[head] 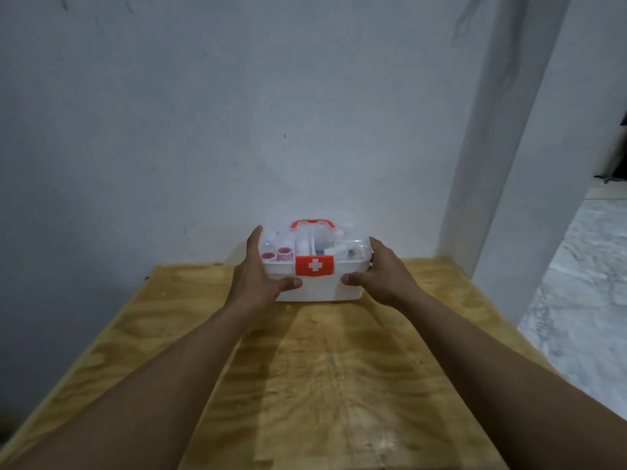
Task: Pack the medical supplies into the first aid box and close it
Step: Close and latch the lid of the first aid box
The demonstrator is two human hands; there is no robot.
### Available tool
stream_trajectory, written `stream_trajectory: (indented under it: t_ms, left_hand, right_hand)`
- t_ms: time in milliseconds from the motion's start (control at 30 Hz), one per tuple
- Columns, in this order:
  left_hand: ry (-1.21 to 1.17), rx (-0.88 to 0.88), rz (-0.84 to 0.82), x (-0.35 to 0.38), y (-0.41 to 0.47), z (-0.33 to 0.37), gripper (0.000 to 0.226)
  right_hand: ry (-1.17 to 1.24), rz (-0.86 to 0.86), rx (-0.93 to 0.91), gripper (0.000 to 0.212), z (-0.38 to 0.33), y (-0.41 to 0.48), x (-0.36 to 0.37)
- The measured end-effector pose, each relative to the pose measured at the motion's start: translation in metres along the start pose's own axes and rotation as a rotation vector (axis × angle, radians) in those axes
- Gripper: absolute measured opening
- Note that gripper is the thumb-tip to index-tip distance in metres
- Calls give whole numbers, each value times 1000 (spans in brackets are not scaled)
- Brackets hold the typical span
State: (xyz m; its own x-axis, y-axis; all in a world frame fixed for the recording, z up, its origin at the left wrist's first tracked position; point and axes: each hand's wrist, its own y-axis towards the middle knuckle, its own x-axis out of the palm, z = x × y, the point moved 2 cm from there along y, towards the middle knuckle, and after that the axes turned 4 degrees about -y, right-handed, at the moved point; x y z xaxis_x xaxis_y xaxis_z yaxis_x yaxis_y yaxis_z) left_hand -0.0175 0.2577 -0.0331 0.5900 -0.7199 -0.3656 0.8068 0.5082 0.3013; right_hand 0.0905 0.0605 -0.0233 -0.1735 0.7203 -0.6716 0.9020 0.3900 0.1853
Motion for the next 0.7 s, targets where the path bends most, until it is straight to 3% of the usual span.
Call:
stream_trajectory:
  t_ms: [467, 600, 700]
  left_hand:
    - [-1, -4, 1, 15, 17, -5, 114]
    - [58, -16, -27, 14, 12, 3, 128]
    - [98, -56, -44, 5, 2, 18, 136]
  right_hand:
    - [27, -1, 27, 72, 14, 20, 1]
    - [-26, -70, 50, 107, 4, 13, -5]
    - [-34, -74, 120, 107, -19, -13, -27]
